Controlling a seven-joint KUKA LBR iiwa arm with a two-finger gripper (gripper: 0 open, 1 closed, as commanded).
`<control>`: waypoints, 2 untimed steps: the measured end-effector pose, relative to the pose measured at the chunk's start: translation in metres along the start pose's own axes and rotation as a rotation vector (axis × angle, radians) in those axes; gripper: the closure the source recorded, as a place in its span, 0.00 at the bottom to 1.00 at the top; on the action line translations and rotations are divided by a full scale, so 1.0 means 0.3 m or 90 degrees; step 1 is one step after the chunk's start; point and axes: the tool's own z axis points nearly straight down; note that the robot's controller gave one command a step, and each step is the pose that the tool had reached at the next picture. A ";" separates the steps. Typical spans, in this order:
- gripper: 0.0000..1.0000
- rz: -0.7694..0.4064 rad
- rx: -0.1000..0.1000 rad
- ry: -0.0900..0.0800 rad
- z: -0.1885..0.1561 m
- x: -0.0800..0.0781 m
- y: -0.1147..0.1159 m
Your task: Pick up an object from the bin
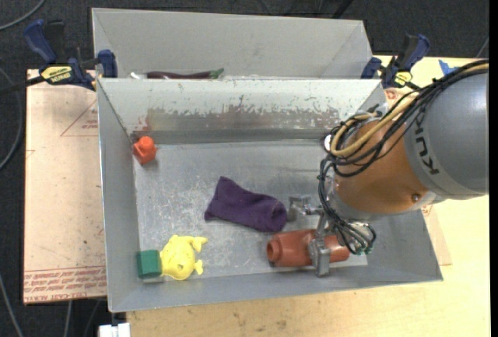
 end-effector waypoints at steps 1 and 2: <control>1.00 0.000 0.000 -0.003 -0.003 -0.004 0.002; 1.00 0.000 0.000 -0.003 -0.003 -0.004 0.002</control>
Offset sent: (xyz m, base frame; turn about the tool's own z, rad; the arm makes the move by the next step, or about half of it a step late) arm 0.0000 0.0000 0.0000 0.0000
